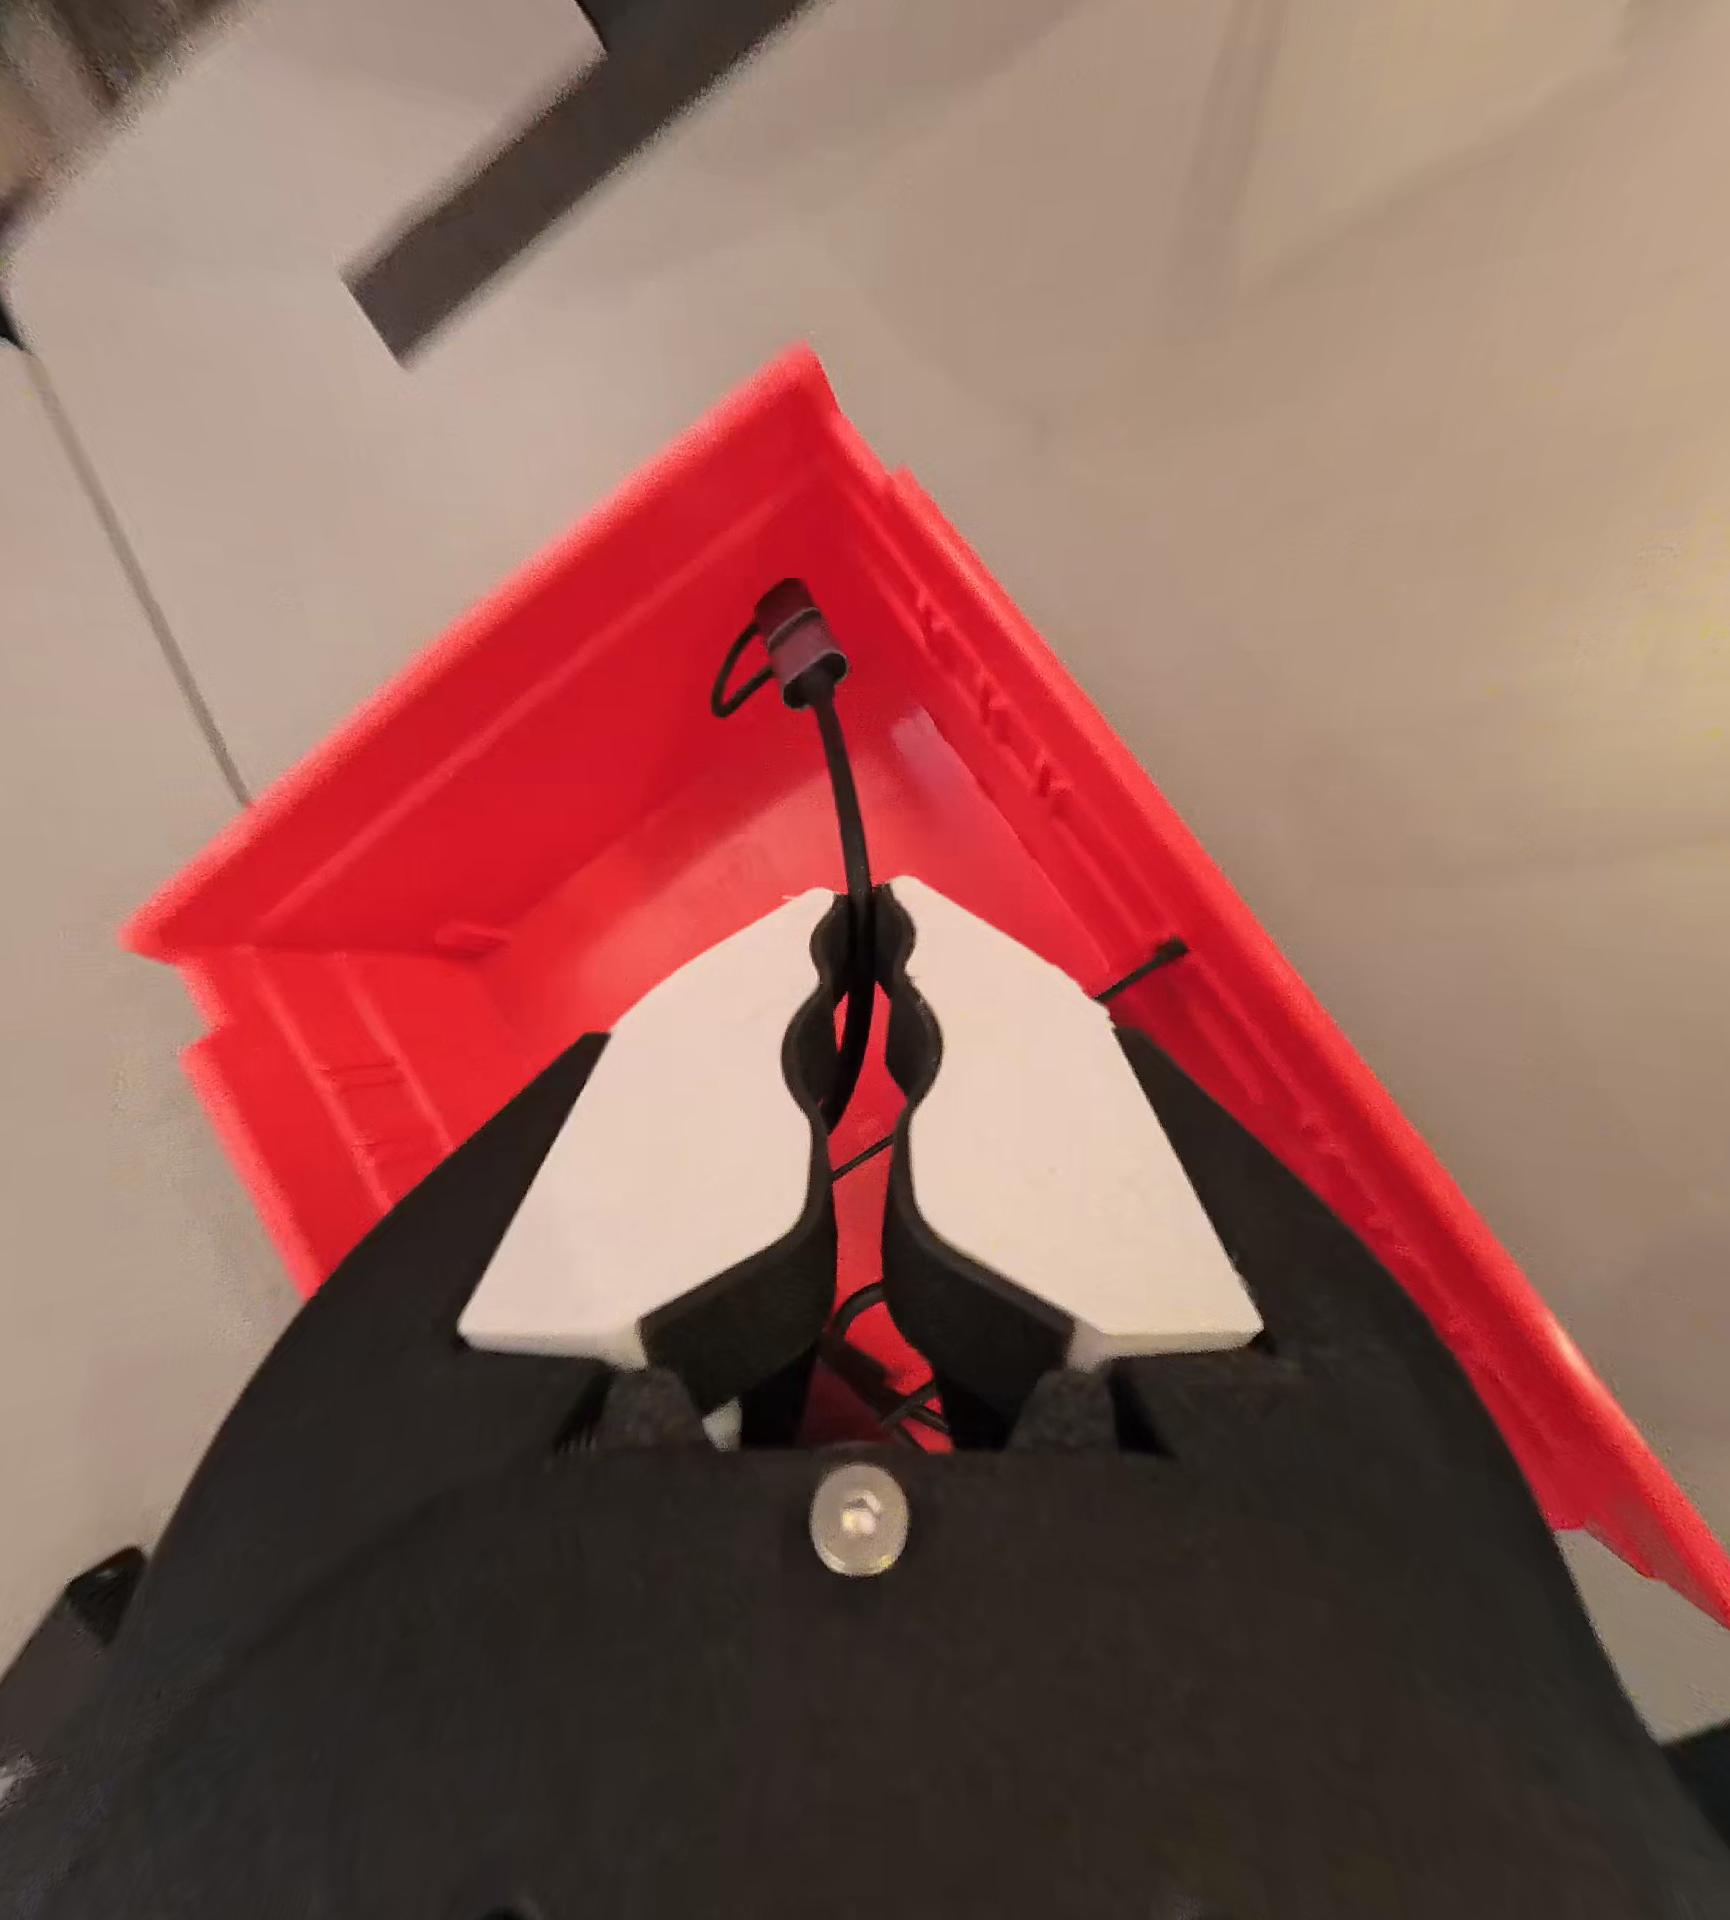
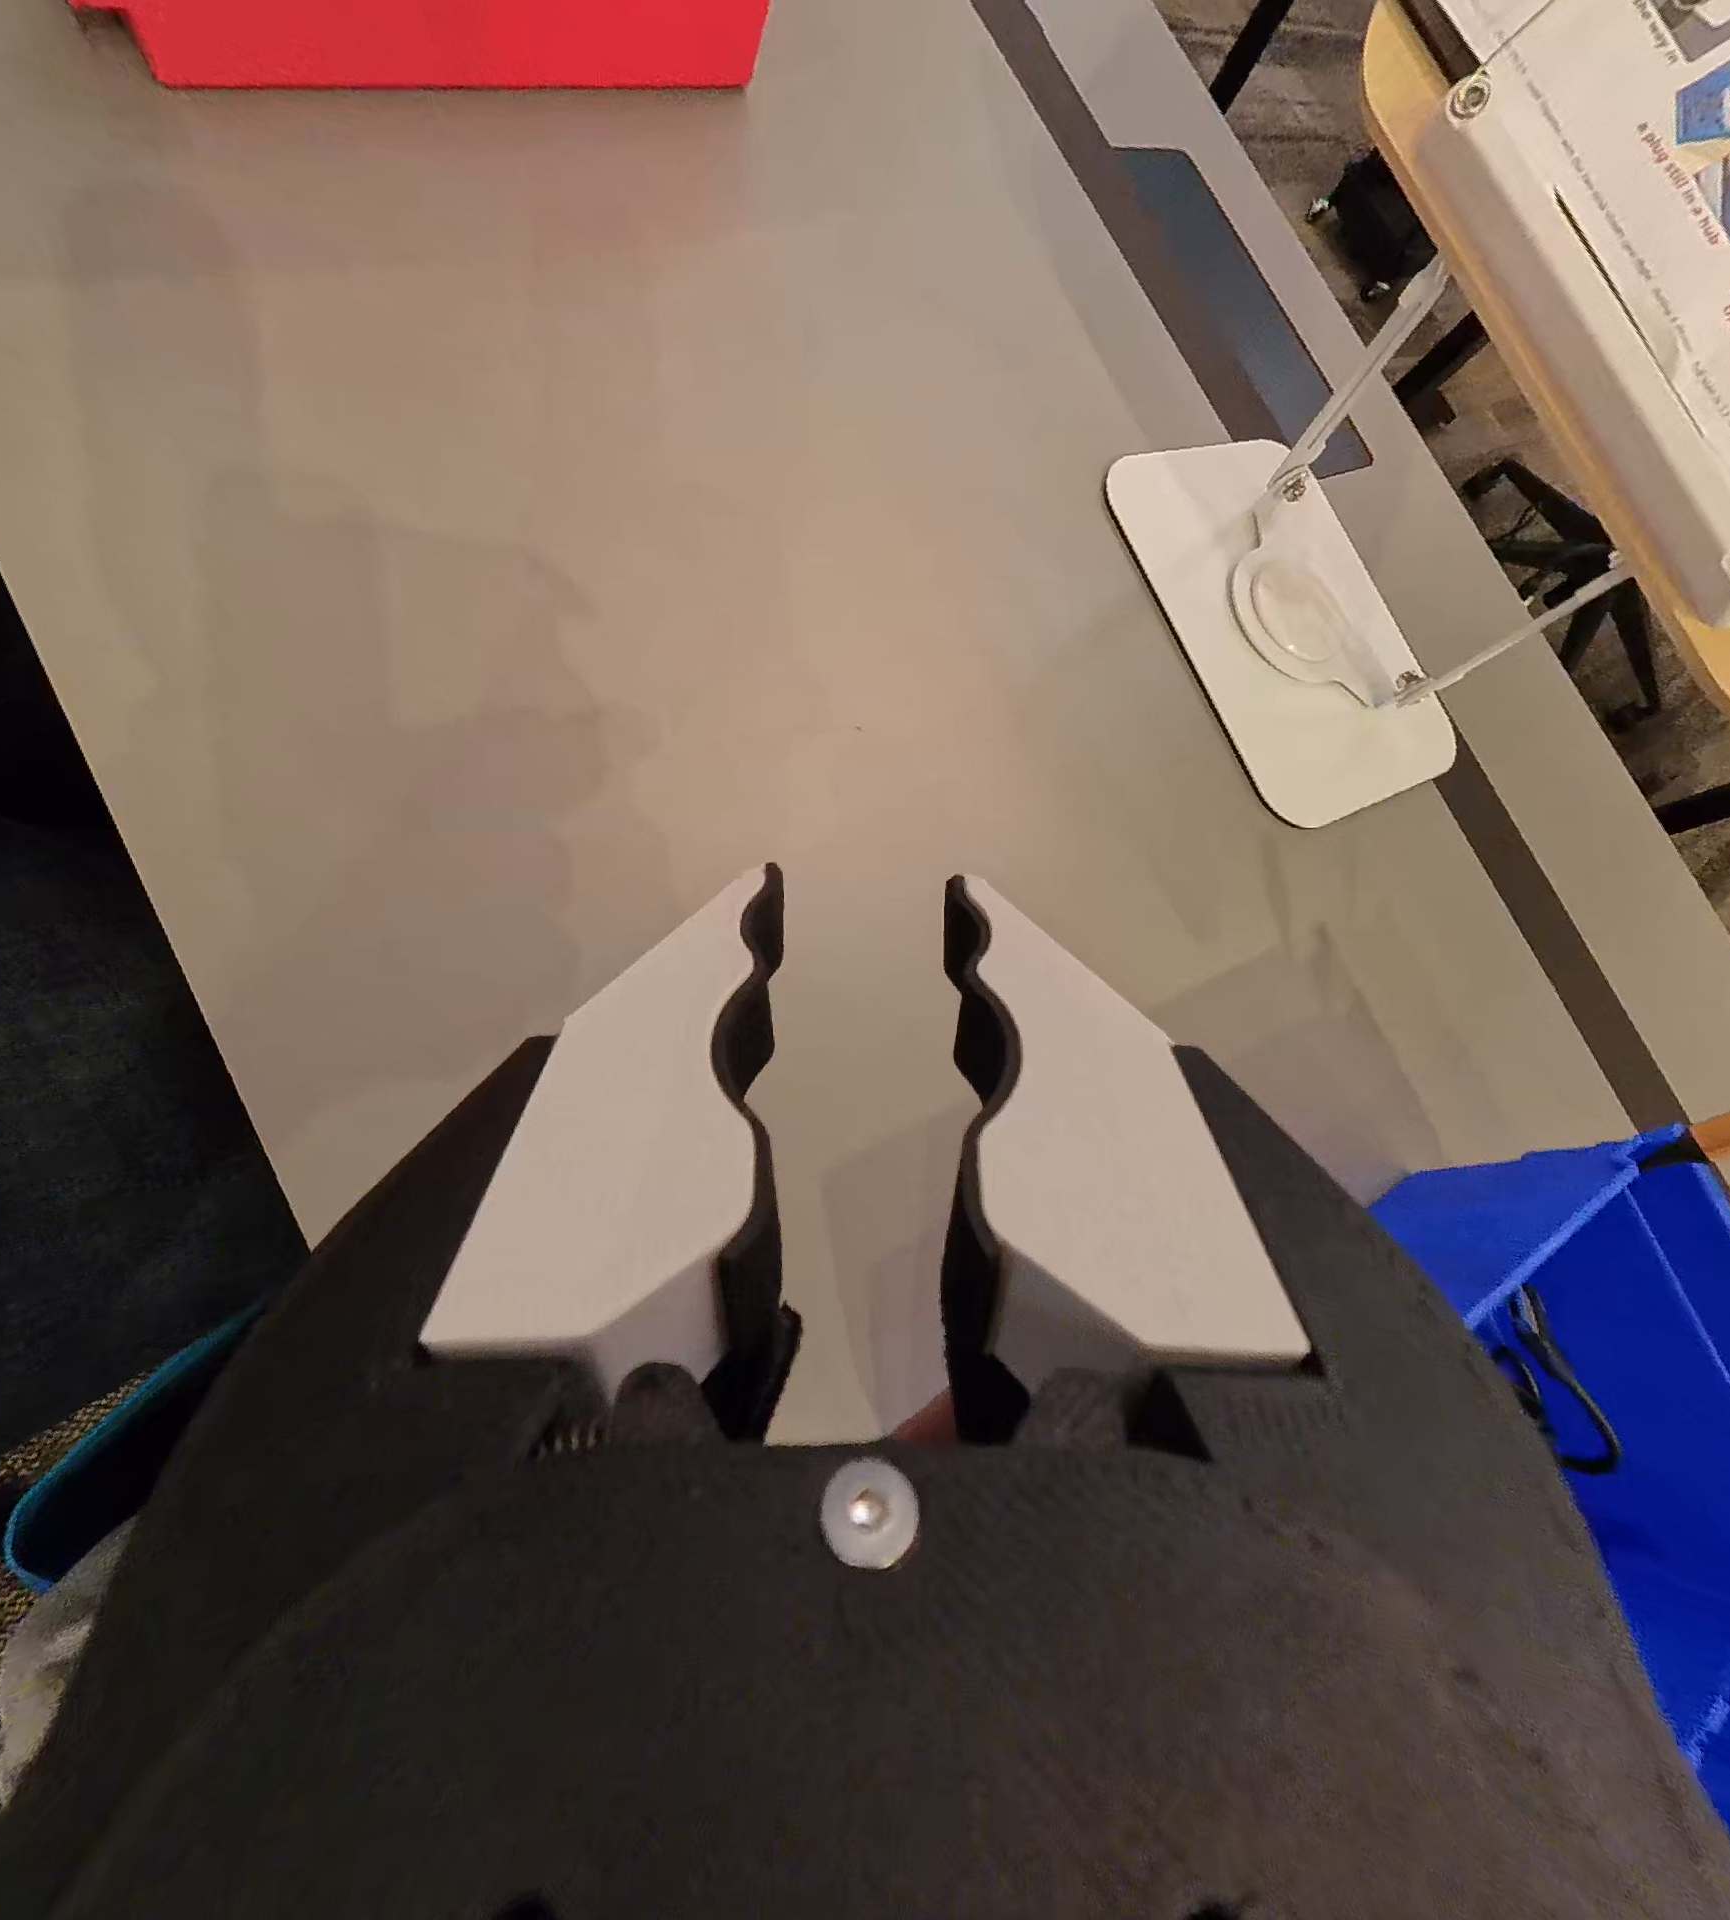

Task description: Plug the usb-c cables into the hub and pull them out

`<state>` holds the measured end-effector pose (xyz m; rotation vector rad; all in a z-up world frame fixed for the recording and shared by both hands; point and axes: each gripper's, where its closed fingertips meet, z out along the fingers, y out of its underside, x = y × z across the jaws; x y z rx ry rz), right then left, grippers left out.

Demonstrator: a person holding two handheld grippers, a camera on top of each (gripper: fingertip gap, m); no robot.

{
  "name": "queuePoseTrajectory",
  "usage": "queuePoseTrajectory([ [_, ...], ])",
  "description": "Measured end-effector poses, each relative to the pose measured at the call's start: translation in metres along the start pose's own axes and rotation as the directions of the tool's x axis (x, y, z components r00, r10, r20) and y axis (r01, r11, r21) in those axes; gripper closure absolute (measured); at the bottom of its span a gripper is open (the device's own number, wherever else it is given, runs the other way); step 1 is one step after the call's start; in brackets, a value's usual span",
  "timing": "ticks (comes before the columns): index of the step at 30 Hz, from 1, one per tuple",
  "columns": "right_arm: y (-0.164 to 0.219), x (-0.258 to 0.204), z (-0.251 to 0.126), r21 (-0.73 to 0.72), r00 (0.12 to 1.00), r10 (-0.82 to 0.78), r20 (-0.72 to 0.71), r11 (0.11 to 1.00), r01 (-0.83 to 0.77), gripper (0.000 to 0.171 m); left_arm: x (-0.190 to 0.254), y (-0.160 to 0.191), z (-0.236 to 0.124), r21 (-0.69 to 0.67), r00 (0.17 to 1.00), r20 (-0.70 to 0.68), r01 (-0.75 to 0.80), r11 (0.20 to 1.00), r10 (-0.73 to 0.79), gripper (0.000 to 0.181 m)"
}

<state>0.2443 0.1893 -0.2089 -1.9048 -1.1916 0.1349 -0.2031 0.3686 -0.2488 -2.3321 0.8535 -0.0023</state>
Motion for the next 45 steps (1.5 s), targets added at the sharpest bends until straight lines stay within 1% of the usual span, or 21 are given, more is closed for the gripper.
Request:
queuePoseTrajectory([
  [2, -0.004, -0.003, 0.003, 0.012, 1.000, -0.002, 0.009, 1.000, 0.002, 0.142, -0.002, -0.018, -0.023, 0.104, 0.999, 0.037, -0.003, 0.995, 0.000, 0.178],
  [6, -0.015, -0.012, 0.012, 0.042, 1.000, -0.015, 0.022, 0.999, 0.014, 0.141, 0.016, -0.057, -0.072, 0.322, 1.000, 0.025, -0.025, 0.946, 0.018, 0.178],
  [7, -0.018, -0.015, 0.015, 0.049, 0.999, -0.019, 0.027, 0.999, 0.017, 0.141, 0.024, -0.065, -0.082, 0.364, 1.000, 0.013, -0.028, 0.931, 0.026, 0.178],
  [9, -0.025, -0.020, 0.020, 0.068, 0.999, -0.025, 0.031, 0.997, 0.023, 0.139, 0.041, -0.084, -0.100, 0.444, 0.998, 0.033, -0.070, 0.893, 0.062, 0.178],
  [11, -0.030, -0.026, 0.025, 0.076, 0.999, -0.032, 0.038, 0.997, 0.029, 0.138, 0.068, -0.099, -0.111, 0.495, 0.994, 0.022, -0.103, 0.863, 0.106, 0.178],
  [13, -0.034, -0.028, 0.028, 0.083, 0.999, -0.034, 0.028, 0.996, 0.032, 0.138, 0.096, -0.114, -0.119, 0.540, 0.985, 0.055, -0.169, 0.825, 0.166, 0.178],
  [16, -0.036, -0.032, 0.029, 0.097, 0.999, -0.028, 0.030, 0.995, 0.025, 0.137, 0.150, -0.125, -0.110, 0.559, 0.966, 0.042, -0.233, 0.796, 0.254, 0.178],
  [19, -0.032, -0.033, 0.029, 0.096, 1.000, -0.020, 0.023, 0.995, 0.017, 0.137, 0.204, -0.122, -0.082, 0.538, 0.934, 0.052, -0.325, 0.778, 0.354, 0.178],
  [22, -0.025, -0.033, 0.027, 0.091, 1.000, -0.005, 0.019, 0.996, 0.003, 0.138, 0.254, -0.111, -0.047, 0.509, 0.895, 0.062, -0.409, 0.757, 0.442, 0.178],
  [25, -0.018, -0.033, 0.023, 0.090, 1.000, 0.010, 0.017, 0.996, -0.012, 0.139, 0.301, -0.097, -0.023, 0.516, 0.884, -0.021, -0.390, 0.762, 0.467, 0.178],
  [27, -0.015, -0.033, 0.021, 0.100, 0.999, 0.026, 0.021, 0.995, -0.028, 0.138, 0.320, -0.085, -0.007, 0.478, 0.851, 0.005, -0.464, 0.746, 0.526, 0.178],
  [28, -0.014, -0.033, 0.021, 0.104, 0.999, 0.036, 0.024, 0.994, -0.038, 0.139, 0.330, -0.078, -0.001, 0.467, 0.838, -0.003, -0.481, 0.742, 0.546, 0.178],
  [30, -0.010, -0.035, 0.023, 0.103, 0.998, 0.051, 0.034, 0.993, -0.054, 0.139, 0.352, -0.063, 0.010, 0.457, 0.823, -0.074, -0.474, 0.753, 0.563, 0.178],
  [32, -0.004, -0.038, 0.028, 0.085, 0.998, 0.053, 0.042, 0.995, -0.057, 0.139, 0.366, -0.047, 0.023, 0.424, 0.802, -0.089, -0.506, 0.751, 0.591, 0.178],
  [35, 0.000, -0.045, 0.035, 0.067, 0.997, 0.047, 0.056, 0.996, -0.050, 0.139, 0.379, -0.033, 0.037, 0.405, 0.793, -0.129, -0.507, 0.761, 0.596, 0.178],
  [36, 0.000, -0.048, 0.036, 0.064, 0.997, 0.045, 0.062, 0.997, -0.049, 0.139, 0.383, -0.029, 0.040, 0.398, 0.792, -0.158, -0.495, 0.772, 0.589, 0.173],
  [38, 0.001, -0.051, 0.038, 0.059, 0.997, 0.043, 0.070, 0.997, -0.047, 0.138, 0.389, -0.023, 0.041, 0.384, 0.788, -0.215, -0.475, 0.792, 0.576, 0.146],
  [41, 0.002, -0.051, 0.038, 0.058, 0.996, 0.046, 0.071, 0.997, -0.050, 0.138, 0.393, -0.019, 0.033, 0.386, 0.769, -0.269, -0.466, 0.796, 0.580, 0.123],
  [43, 0.002, -0.050, 0.037, 0.063, 0.996, 0.050, 0.069, 0.997, -0.054, 0.139, 0.387, -0.024, 0.019, 0.407, 0.763, -0.268, -0.464, 0.787, 0.588, 0.121],
  [45, 0.002, -0.050, 0.037, 0.067, 0.996, 0.053, 0.069, 0.996, -0.058, 0.139, 0.370, -0.036, -0.003, 0.437, 0.780, -0.241, -0.445, 0.782, 0.578, 0.123],
])
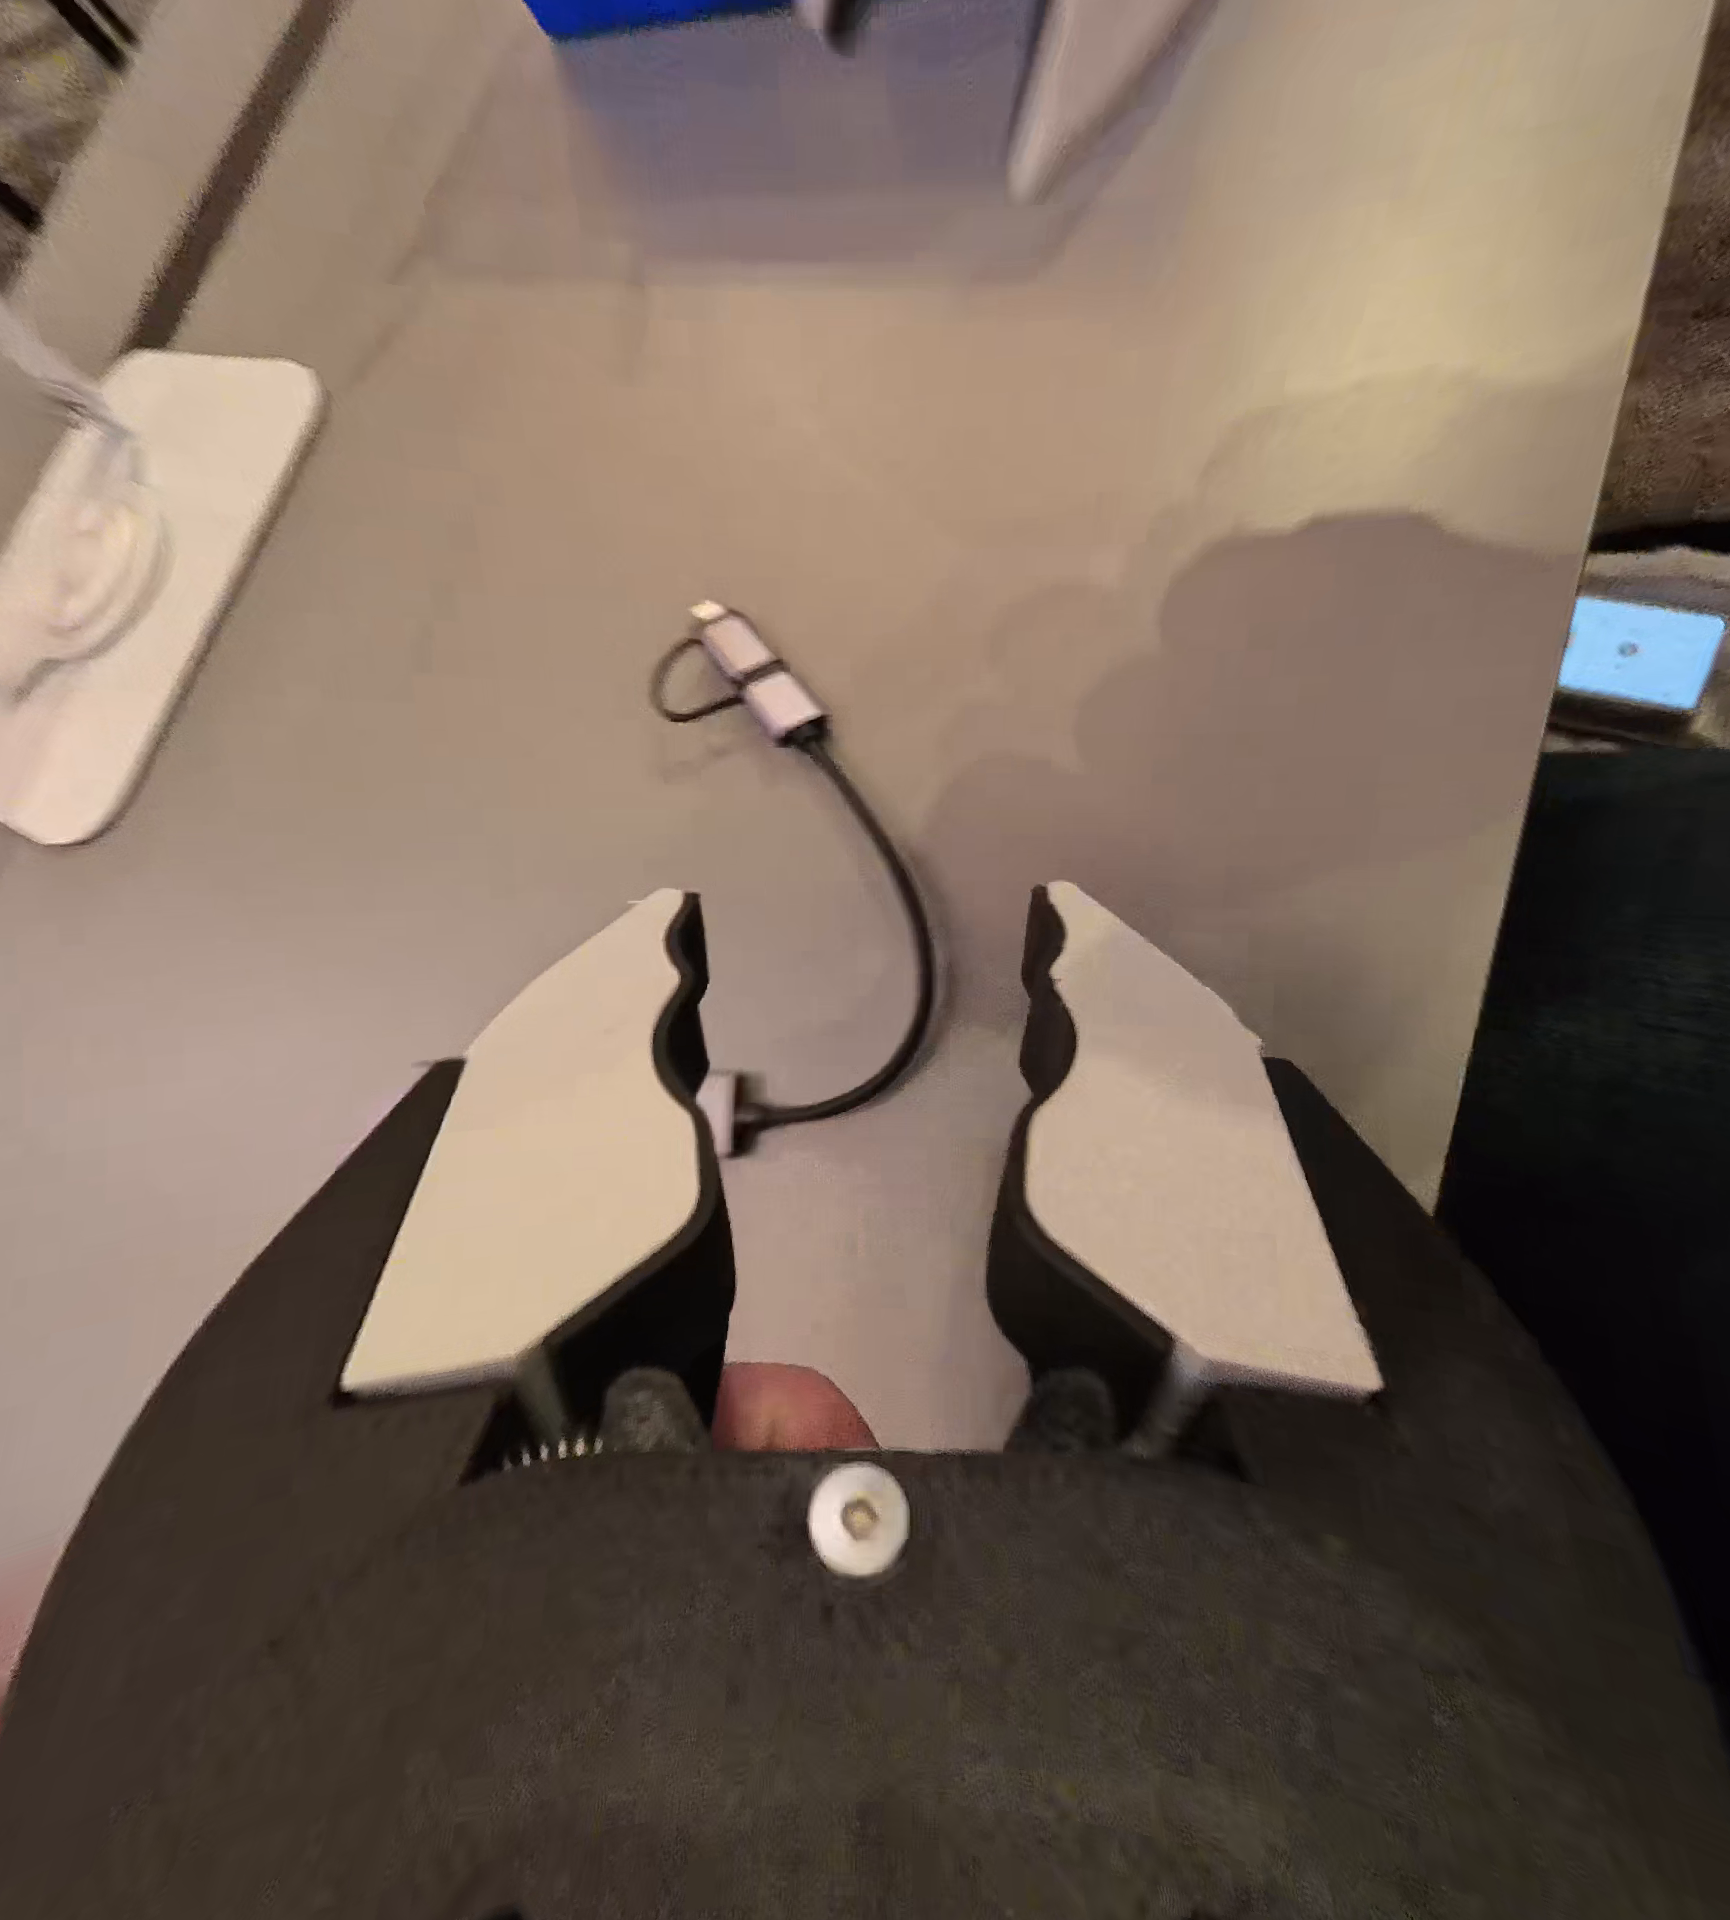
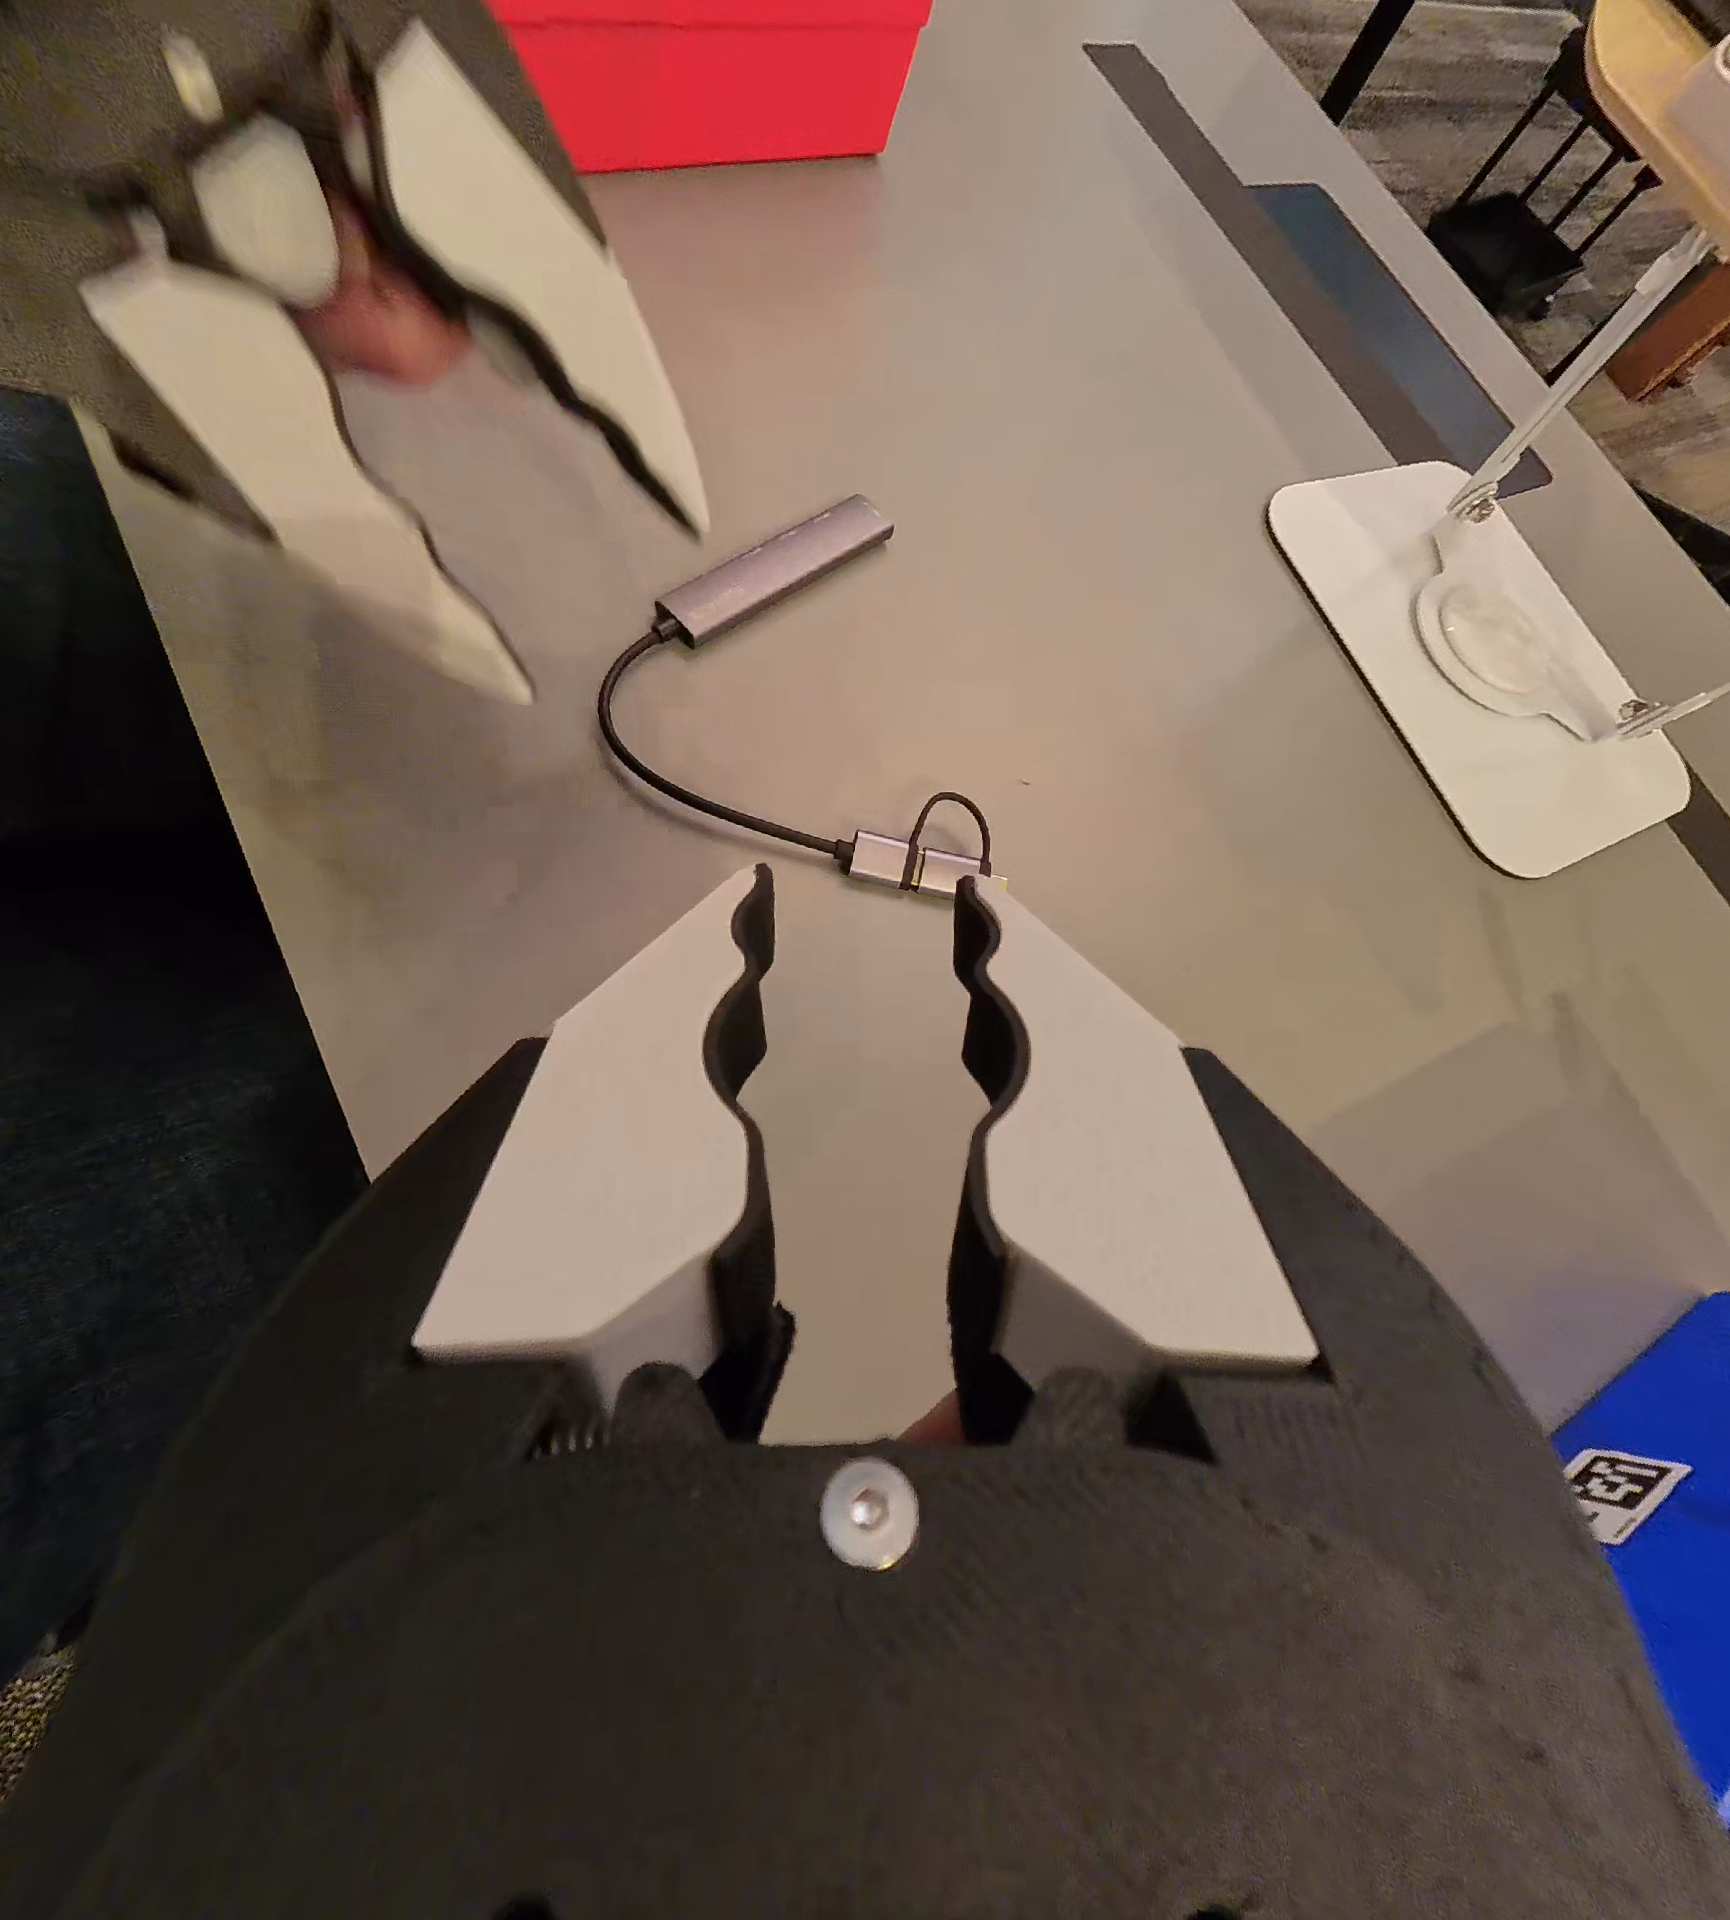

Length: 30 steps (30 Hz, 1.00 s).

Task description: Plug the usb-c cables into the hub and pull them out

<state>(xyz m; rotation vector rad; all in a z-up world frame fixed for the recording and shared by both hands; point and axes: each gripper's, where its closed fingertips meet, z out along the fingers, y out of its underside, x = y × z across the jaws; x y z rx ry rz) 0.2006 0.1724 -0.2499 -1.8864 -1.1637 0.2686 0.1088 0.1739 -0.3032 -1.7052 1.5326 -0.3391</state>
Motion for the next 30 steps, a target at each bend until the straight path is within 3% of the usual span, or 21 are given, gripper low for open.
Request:
queuePoseTrajectory([
  [3, 0.001, -0.001, 0.001, 0.003, 1.000, 0.003, 0.005, 1.000, -0.003, 0.139, -0.038, -0.004, -0.047, 0.013, 0.995, 0.102, 0.005, 1.000, -0.006, 0.129],
  [7, 0.002, -0.005, 0.005, 0.000, 1.000, -0.002, 0.015, 1.000, 0.002, 0.139, -0.112, 0.028, -0.124, -0.085, 0.936, 0.352, 0.010, 0.996, 0.021, 0.137],
  [10, -0.001, -0.007, 0.006, 0.006, 1.000, -0.003, 0.019, 1.000, 0.003, 0.139, -0.163, 0.076, -0.184, -0.195, 0.859, 0.511, 0.074, 0.978, 0.037, 0.146],
  [14, -0.005, -0.011, 0.008, 0.012, 1.000, -0.008, 0.029, 1.000, 0.008, 0.139, -0.191, 0.169, -0.223, -0.366, 0.835, 0.550, 0.258, 0.894, -0.016, 0.149],
  [19, -0.007, -0.015, 0.009, -0.004, 0.999, -0.024, 0.036, 1.000, 0.024, 0.139, -0.197, 0.259, -0.216, -0.463, 0.831, 0.549, 0.392, 0.795, -0.090, 0.149],
  [21, -0.007, -0.016, 0.009, -0.009, 0.999, -0.028, 0.037, 1.000, 0.028, 0.139, -0.200, 0.280, -0.210, -0.527, 0.834, 0.550, 0.375, 0.762, -0.031, 0.151],
  [24, -0.008, -0.017, 0.011, -0.016, 0.999, -0.030, 0.042, 0.999, 0.031, 0.139, -0.202, 0.298, -0.199, -0.592, 0.852, 0.523, 0.348, 0.727, 0.019, 0.153],
  [27, -0.011, -0.018, 0.013, -0.018, 0.998, -0.038, 0.042, 0.999, 0.039, 0.139, -0.211, 0.306, -0.195, -0.594, 0.836, 0.548, 0.359, 0.719, 0.036, 0.176],
  [30, -0.014, -0.018, 0.014, -0.012, 0.998, -0.043, 0.045, 0.999, 0.044, 0.139, -0.216, 0.302, -0.199, -0.580, 0.821, 0.569, 0.354, 0.734, 0.053, 0.176],
])
